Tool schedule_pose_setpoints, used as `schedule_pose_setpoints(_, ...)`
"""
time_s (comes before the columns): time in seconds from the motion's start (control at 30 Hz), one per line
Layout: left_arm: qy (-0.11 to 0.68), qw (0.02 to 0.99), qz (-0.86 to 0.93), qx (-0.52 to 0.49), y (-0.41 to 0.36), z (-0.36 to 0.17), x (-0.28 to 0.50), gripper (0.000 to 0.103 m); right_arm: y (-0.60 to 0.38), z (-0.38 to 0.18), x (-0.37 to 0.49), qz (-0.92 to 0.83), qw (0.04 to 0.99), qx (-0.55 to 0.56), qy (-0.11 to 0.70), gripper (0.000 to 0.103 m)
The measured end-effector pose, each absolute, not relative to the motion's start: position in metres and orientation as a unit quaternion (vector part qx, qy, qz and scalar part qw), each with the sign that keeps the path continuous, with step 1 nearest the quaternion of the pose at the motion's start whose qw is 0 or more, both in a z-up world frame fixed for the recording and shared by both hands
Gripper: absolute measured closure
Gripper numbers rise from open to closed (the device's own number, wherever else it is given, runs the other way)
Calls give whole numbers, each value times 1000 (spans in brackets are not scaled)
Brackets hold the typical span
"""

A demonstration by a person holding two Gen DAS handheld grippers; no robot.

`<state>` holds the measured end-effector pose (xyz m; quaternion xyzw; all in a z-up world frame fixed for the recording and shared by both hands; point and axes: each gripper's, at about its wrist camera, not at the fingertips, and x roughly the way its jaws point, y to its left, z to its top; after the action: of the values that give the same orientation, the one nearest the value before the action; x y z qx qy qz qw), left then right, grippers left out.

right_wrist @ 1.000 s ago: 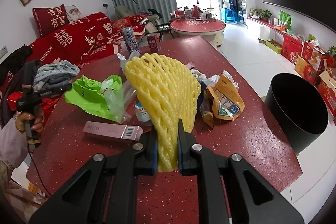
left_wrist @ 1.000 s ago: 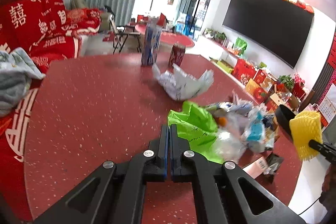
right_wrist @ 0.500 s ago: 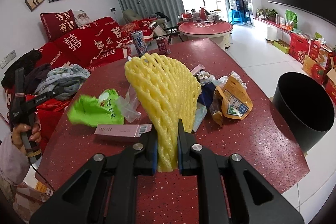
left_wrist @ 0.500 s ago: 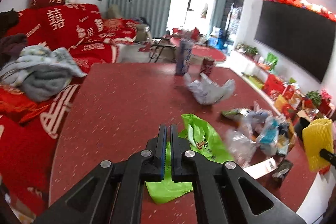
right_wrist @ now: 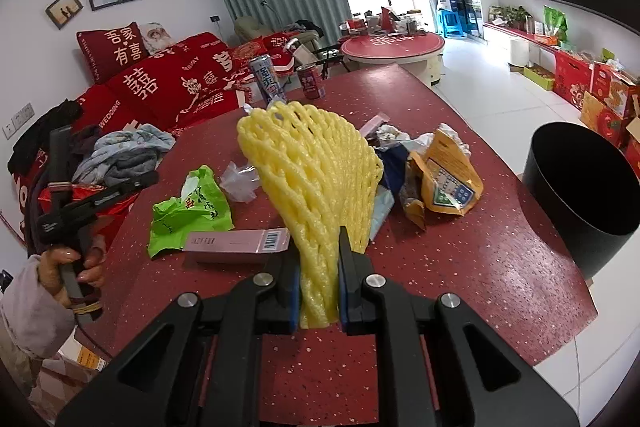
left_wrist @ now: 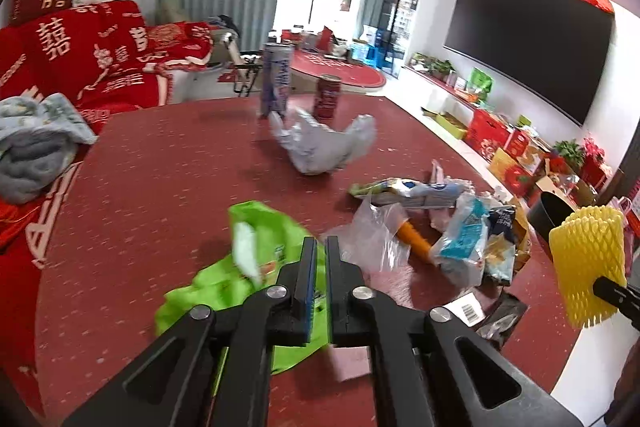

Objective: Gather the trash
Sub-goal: 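Grasp the green plastic bag with the left tool and lift it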

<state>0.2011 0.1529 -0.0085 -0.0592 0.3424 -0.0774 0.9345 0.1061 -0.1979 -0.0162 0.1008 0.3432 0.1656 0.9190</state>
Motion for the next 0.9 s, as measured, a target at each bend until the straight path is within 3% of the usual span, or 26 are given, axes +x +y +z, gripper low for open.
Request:
schedule_pose_setpoints(0.23, 345, 936, -67, -7, 134, -23, 238, 0, -208, -17, 105, 156, 920, 110, 343, 88)
schedule_pose_setpoints(0.67, 458, 885, -73, 32, 175, -106, 292, 0, -203, -28, 107, 151, 916, 109, 357, 88)
schedule_pose_setpoints(0.9, 438, 893, -85, 57, 170, -93, 278, 0, -196, -26, 105, 155, 916, 103, 355, 88)
